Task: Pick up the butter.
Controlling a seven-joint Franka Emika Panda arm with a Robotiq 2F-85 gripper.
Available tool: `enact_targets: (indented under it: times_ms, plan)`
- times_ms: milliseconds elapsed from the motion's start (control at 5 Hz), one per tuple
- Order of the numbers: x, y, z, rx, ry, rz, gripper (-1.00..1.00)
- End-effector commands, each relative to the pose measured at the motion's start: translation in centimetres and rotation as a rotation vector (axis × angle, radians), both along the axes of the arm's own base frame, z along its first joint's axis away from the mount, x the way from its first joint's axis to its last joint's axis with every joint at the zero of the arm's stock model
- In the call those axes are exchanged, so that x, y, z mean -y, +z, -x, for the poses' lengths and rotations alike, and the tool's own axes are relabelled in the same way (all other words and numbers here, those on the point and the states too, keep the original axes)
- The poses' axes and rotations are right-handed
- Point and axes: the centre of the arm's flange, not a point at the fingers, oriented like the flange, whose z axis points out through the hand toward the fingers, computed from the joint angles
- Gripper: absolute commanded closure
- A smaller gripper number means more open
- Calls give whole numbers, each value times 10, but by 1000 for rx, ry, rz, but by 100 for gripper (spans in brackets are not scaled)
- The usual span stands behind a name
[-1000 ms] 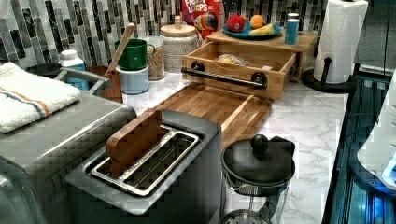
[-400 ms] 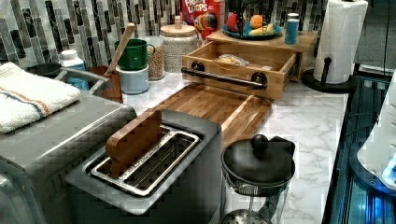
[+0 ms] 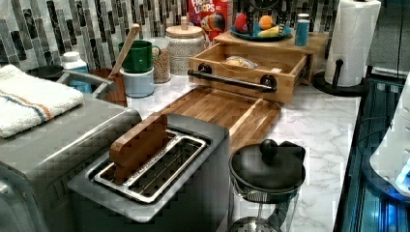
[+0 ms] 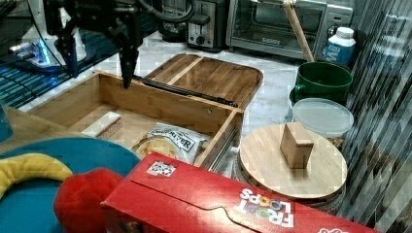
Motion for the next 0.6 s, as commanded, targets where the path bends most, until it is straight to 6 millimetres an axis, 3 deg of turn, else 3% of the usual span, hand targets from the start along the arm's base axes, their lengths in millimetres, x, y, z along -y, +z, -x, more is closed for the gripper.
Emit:
enact_targets:
  times_ms: [200,600]
  plan:
    - [-1,-42,11,-2,-174,-58,-100]
    - [11,-72,27,1,-204,-66,-100]
